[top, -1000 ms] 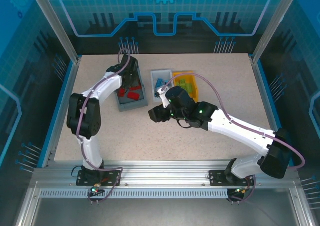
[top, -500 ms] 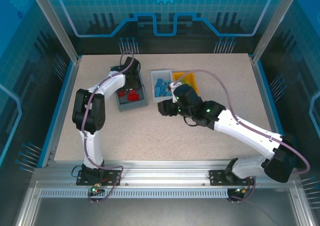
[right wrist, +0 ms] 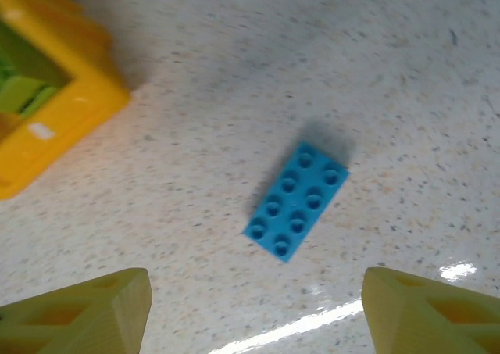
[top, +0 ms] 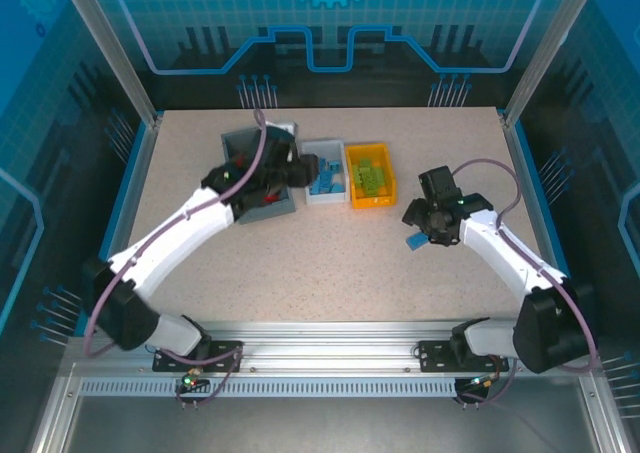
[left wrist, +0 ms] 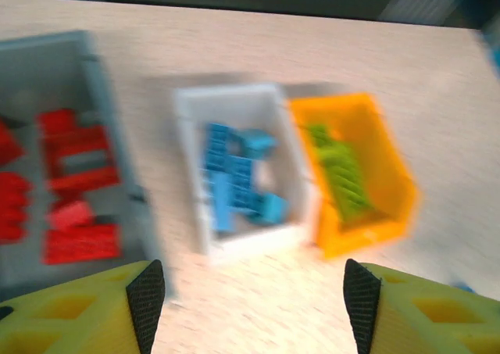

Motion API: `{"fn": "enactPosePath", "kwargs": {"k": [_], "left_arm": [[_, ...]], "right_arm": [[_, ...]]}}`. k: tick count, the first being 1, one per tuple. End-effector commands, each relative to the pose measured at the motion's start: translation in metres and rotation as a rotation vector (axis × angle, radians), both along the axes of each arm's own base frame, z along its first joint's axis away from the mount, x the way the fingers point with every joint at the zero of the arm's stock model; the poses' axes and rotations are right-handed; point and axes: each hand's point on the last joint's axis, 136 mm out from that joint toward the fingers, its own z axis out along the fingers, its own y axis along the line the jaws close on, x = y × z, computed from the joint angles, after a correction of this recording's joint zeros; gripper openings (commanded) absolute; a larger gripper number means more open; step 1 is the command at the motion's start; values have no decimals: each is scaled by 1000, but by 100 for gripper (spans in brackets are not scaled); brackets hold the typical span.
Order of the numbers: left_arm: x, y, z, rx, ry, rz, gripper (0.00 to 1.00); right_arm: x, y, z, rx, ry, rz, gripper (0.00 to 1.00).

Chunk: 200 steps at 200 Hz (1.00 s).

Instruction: Sort the legos into containers by color

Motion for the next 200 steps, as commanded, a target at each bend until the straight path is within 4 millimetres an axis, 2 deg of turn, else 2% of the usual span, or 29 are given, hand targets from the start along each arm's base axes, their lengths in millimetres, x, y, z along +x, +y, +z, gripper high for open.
{"fn": "enactPosePath", "kwargs": {"k": [1, 26, 49, 70, 114, 138, 154, 170, 186, 200], "left_arm": [[-35, -43, -15, -116, 13, -158, 66], [-81, -71, -20, -225, 10, -280, 66], [-114, -80, -20, -294, 15, -334, 67], [-135, -83, -17, -296, 18, -368, 68], [-150, -73, -10, -297, 19, -364, 68], [-151, -66, -3, -293, -2, -345, 68], [-148, -58, 1, -279, -20, -315, 67], [-142, -41, 7, -248, -50, -242, 66], [-133, -13, 13, -173, -67, -109, 66], [-130, 4, 20, -116, -96, -50, 66]], "right_arm": [[0, 0, -19, 65, 77, -74, 73], [9, 4, -37, 82, 123, -106, 72], [11, 6, -57, 100, 171, -156, 70], [13, 7, -71, 123, 199, -194, 68], [15, 2, -93, 131, 243, -238, 56], [18, 0, -96, 129, 239, -237, 39], [20, -1, -88, 101, 210, -214, 30], [27, 6, -64, 33, 132, -141, 26], [43, 32, -24, -44, -11, 9, 25], [57, 68, 13, -93, -138, 177, 26]]}}
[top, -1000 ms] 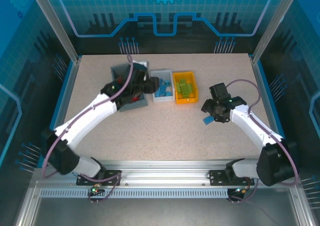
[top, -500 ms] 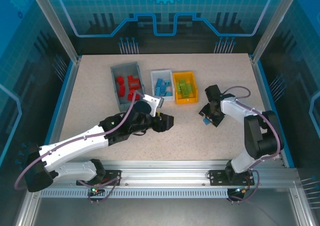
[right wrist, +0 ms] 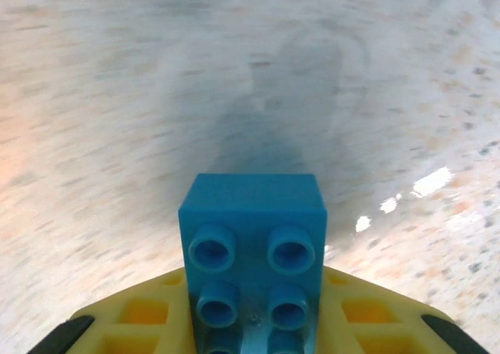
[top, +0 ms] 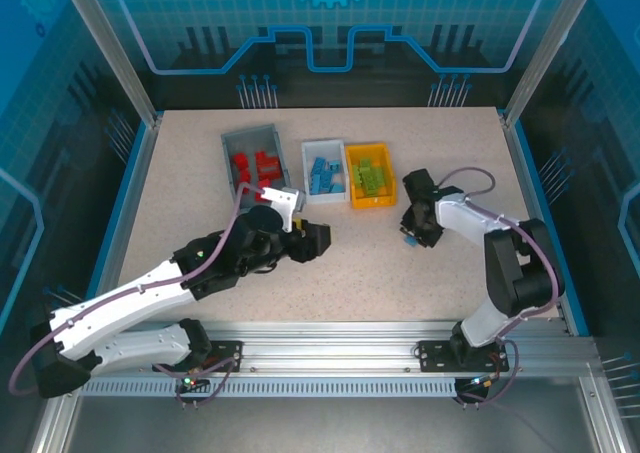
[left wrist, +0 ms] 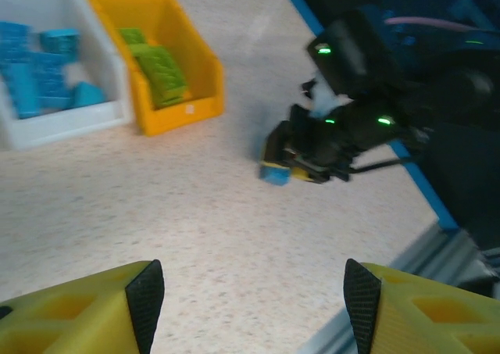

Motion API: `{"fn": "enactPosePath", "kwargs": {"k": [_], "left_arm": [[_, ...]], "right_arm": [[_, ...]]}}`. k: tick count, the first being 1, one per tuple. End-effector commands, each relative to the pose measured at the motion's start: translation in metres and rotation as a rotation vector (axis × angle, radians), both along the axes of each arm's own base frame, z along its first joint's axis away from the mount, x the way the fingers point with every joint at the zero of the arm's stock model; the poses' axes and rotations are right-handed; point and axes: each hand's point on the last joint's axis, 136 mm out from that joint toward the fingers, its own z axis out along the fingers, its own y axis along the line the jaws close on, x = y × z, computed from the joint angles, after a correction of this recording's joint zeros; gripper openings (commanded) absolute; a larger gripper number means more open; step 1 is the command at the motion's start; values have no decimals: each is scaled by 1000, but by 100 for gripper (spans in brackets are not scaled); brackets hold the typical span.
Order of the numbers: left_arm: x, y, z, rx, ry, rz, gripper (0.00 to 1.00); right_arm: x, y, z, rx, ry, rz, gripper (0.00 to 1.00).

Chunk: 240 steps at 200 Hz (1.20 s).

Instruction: Sort the legos into containers by color

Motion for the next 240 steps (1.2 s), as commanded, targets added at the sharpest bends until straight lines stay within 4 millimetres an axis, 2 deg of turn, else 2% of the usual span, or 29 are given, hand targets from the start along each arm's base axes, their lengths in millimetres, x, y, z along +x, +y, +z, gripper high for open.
{"fn": "enactPosePath", "kwargs": {"k": [1, 18, 44, 72, 97, 136, 141, 144, 147, 166, 206, 240], "left_arm": [[11, 43, 22, 83, -57, 194, 66], [17, 73, 28, 145, -64, 339, 66], [20, 96, 36, 209, -83, 438, 67], [21, 100, 42, 213, -101, 457, 67], [21, 100, 39, 217, -95, 460, 67], [19, 99, 33, 220, -73, 455, 67], [19, 100, 33, 220, -71, 455, 67], [19, 100, 32, 222, -68, 455, 67], [18, 100, 32, 224, -66, 456, 67], [16, 102, 32, 222, -62, 451, 67], [13, 102, 34, 211, -61, 432, 67], [11, 103, 34, 212, -55, 428, 67]], "right_arm": [[38, 50, 78, -79, -281, 251, 26], [54, 97, 109, -73, -380, 438, 26], [77, 156, 125, -11, -424, 631, 27], [106, 192, 118, -17, -369, 711, 27], [131, 215, 101, -27, -298, 736, 26], [164, 229, 77, -72, -261, 736, 28], [167, 230, 78, -72, -264, 734, 29], [169, 230, 66, -78, -243, 735, 29], [170, 229, 63, -81, -234, 734, 30], [177, 230, 54, -92, -210, 732, 36], [180, 228, 64, -115, -227, 732, 54], [173, 229, 102, -134, -297, 749, 57]]}}
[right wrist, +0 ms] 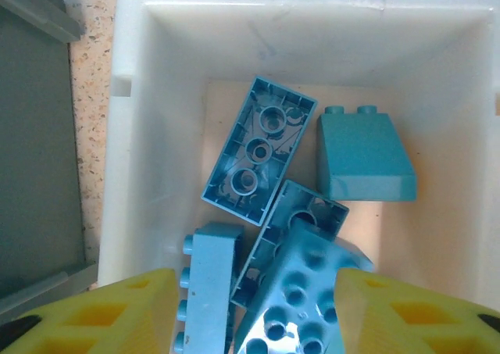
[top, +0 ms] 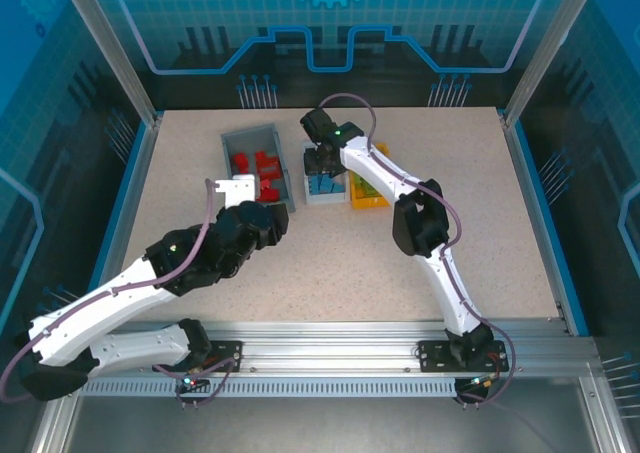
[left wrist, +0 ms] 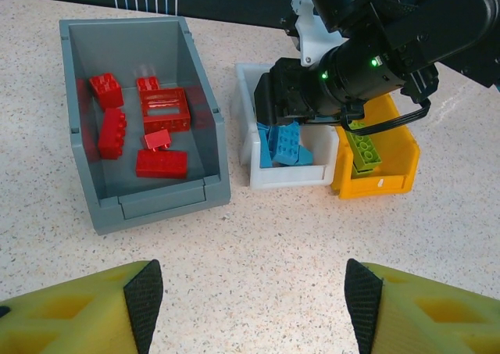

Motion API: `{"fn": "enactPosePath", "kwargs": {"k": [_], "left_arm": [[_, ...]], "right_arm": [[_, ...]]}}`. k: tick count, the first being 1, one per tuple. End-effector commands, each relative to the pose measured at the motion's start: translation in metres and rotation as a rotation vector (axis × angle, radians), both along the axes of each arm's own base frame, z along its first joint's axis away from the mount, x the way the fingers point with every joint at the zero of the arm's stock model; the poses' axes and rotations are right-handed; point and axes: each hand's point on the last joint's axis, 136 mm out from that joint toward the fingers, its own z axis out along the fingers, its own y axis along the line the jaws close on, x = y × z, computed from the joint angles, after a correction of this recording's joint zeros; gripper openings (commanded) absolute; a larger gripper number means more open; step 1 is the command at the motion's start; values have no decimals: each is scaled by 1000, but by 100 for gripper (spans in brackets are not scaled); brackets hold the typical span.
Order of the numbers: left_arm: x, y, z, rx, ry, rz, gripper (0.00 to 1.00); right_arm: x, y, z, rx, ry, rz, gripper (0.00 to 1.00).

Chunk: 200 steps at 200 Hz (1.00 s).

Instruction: Sort the legos into containers by color

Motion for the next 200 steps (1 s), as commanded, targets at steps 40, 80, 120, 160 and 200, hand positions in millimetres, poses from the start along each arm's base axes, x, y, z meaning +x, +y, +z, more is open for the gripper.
{"fn": "enactPosePath", "kwargs": {"k": [40, 80, 120, 160, 200], "left_arm": [[-5, 10, 9, -6, 19, 16, 67], [-2, 36, -4, -91, 126, 59, 70], [3, 88, -49, -227, 330, 199, 99], [23, 120, -71, -167, 162, 268, 99], [40, 196, -112, 118, 79, 663, 99]], "right_arm": [[-34, -5, 116, 43, -215, 39, 55], [-82, -51, 160, 88, -365, 0, 64], [-145, -150, 173, 35, -530, -125, 100], [-201, -281, 174, -176, -678, -482, 100], [-192, -363, 100, -66, -669, -611, 100]]}}
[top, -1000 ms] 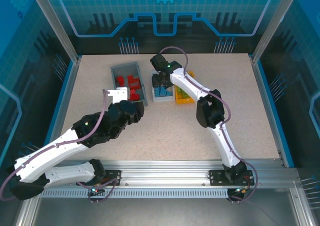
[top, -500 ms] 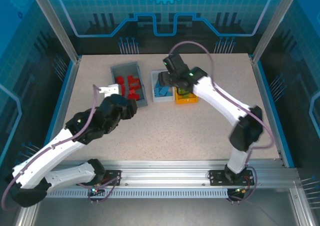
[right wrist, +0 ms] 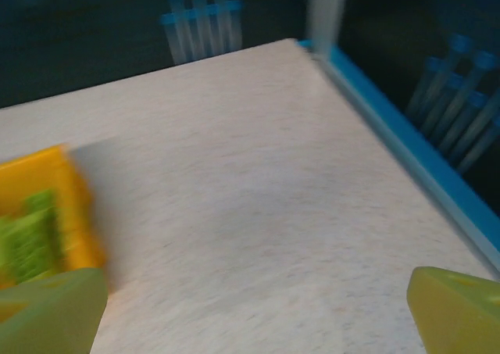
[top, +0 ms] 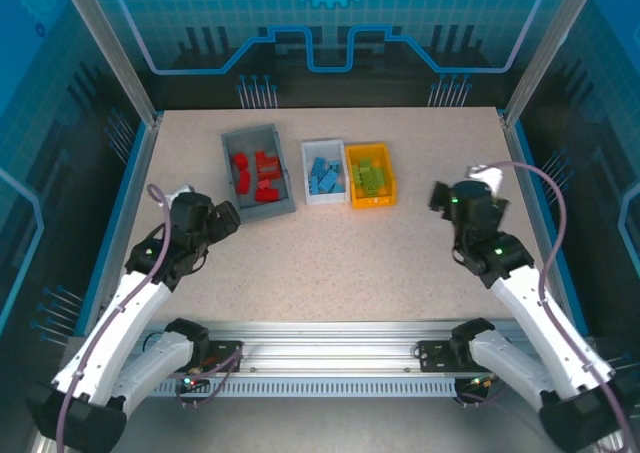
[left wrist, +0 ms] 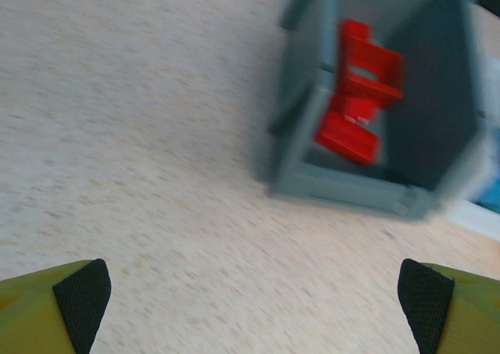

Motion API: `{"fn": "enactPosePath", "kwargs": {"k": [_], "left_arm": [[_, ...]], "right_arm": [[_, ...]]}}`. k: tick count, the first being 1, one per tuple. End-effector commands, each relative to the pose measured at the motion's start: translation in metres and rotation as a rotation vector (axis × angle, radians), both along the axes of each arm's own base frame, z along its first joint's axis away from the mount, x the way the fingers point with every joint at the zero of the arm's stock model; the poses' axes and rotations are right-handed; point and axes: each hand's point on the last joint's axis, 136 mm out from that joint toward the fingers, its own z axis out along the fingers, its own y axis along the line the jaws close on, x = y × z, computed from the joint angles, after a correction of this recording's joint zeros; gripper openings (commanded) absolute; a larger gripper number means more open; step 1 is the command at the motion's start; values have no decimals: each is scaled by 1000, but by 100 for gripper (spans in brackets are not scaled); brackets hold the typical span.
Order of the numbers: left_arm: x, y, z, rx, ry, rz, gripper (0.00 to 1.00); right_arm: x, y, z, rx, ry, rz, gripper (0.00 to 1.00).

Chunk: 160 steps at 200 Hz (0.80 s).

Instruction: Sort the legos into containers by color

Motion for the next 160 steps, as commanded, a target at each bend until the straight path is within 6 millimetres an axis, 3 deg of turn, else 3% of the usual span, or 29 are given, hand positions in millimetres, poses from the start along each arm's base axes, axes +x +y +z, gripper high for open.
{"fn": "enactPosePath", "kwargs": {"k": [1, 13, 27, 46, 58, 93, 105, 118, 160], "left_arm": [[21, 46, -4, 245, -77, 182, 99], [47, 39, -13, 384, -125, 39, 99], [61, 41, -27, 490, -179, -10, 99], [79, 43, -48, 430, -266, -53, 99], [88, 48, -66, 417, -245, -54, 99], [125, 48, -65, 342, -328, -101, 99], [132, 52, -76, 314, -295, -105, 99], [132, 41, -78, 319, -303, -162, 99], [118, 28, -79, 347, -476, -216, 99]], "right_arm": [[10, -25, -37, 39, -66, 7, 100], [15, -34, -51, -48, -96, 18, 100], [21, -37, -72, -102, -59, 40, 100], [35, -37, -99, -71, 8, 74, 100], [45, -37, -106, -72, -19, 75, 100], [77, -30, -118, -59, 0, 122, 100], [88, -22, -124, -15, 27, 181, 100], [94, -9, -120, 28, -59, 252, 100], [90, 35, -122, -80, -134, 453, 100]]}}
